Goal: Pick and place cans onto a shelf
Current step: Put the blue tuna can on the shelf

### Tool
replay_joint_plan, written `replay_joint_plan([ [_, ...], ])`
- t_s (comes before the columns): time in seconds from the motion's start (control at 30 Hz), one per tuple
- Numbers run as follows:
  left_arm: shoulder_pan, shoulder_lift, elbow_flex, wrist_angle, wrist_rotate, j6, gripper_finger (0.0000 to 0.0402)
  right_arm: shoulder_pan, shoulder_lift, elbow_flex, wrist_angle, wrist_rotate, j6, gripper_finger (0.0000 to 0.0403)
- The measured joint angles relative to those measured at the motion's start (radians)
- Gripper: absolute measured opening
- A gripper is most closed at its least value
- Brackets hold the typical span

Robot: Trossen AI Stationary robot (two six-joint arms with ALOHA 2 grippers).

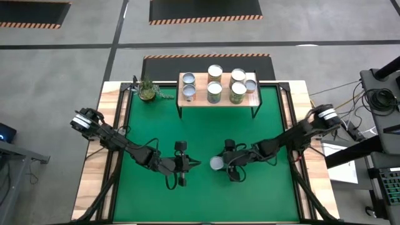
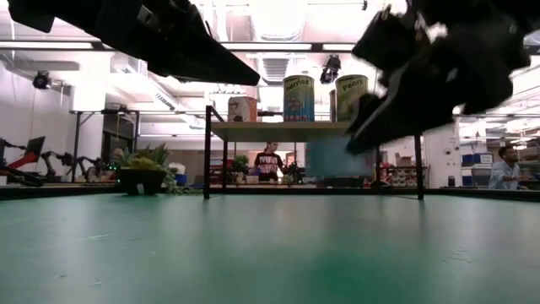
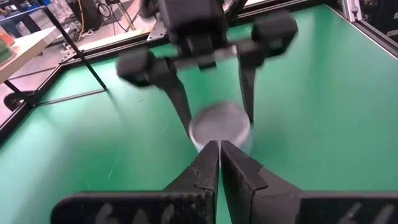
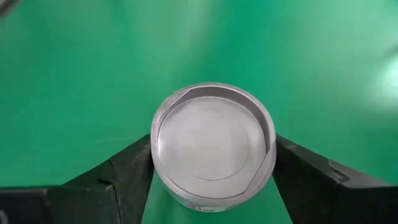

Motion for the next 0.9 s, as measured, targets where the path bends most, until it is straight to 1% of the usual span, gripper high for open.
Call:
replay_joint_plan([
  [0.1,0.0,0.0,0.0,0.0,0.0,0.0,0.0,0.0,-0.129,0.002,-0.151,0.002,0.013,0.0277],
  [0.17,0.0,0.0,0.0,0.003,0.0,0.0,0.0,-0.002,-0.223,0.002,-0.259,0.022,0.026,0.0277],
  [0.33,0.0,0.0,0.0,0.011,0.0,-0.002,0.0,-0.019,-0.473,0.002,-0.518,0.164,0.072,0.0273],
  [0.4,0.0,0.0,0.0,0.014,-0.001,-0.003,0.0,-0.037,-0.565,0.002,-0.597,0.189,0.113,0.0273],
  [0.53,0.0,0.0,0.0,0.015,-0.001,-0.003,0.0,-0.096,-0.719,0.017,-0.793,0.193,0.246,0.0275],
  [0.67,0.002,0.0,0.0,0.015,-0.028,-0.004,0.0,-0.153,-0.805,0.062,-0.967,0.193,0.318,0.0274],
  [0.77,0.002,0.0,0.0,0.016,-0.069,-0.009,0.0,-0.188,-0.83,0.1,-1.035,0.193,0.322,0.0276],
  [0.83,0.002,0.0,0.0,0.016,-0.077,-0.014,0.0,-0.214,-0.834,0.122,-1.077,0.196,0.315,0.0275],
  [0.9,0.002,0.0,0.0,0.016,-0.078,-0.015,0.0,-0.242,-0.833,0.137,-1.097,0.235,0.311,0.0274],
])
